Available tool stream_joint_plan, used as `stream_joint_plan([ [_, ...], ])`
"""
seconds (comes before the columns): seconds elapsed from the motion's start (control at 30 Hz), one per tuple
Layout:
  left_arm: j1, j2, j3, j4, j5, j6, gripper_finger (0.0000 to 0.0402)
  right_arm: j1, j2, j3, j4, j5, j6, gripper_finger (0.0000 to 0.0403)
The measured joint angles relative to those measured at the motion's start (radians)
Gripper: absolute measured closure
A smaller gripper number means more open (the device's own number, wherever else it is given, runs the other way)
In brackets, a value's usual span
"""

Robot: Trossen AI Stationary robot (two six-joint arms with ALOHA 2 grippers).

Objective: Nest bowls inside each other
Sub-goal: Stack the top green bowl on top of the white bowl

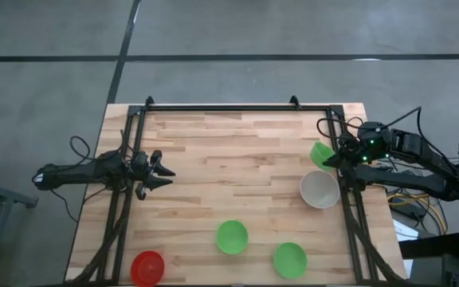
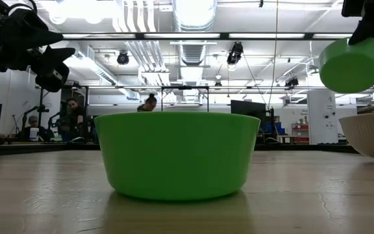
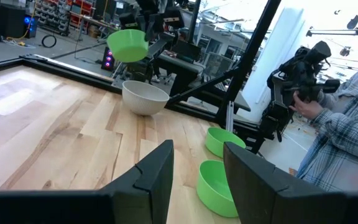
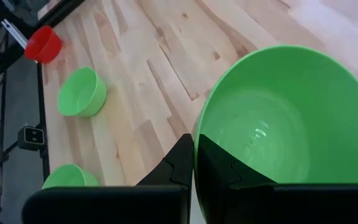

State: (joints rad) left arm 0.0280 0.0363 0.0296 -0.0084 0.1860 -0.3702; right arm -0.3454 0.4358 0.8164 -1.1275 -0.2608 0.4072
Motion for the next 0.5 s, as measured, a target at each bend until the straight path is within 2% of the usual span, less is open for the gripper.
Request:
stream_joint_plan([
  [0.5, 0.0, 0.0, 0.0, 0.0, 0.0, 0.0, 0.0257, 0.0, 0.0, -0.041, -0.047, -0.016, 0.039, 0.0394],
])
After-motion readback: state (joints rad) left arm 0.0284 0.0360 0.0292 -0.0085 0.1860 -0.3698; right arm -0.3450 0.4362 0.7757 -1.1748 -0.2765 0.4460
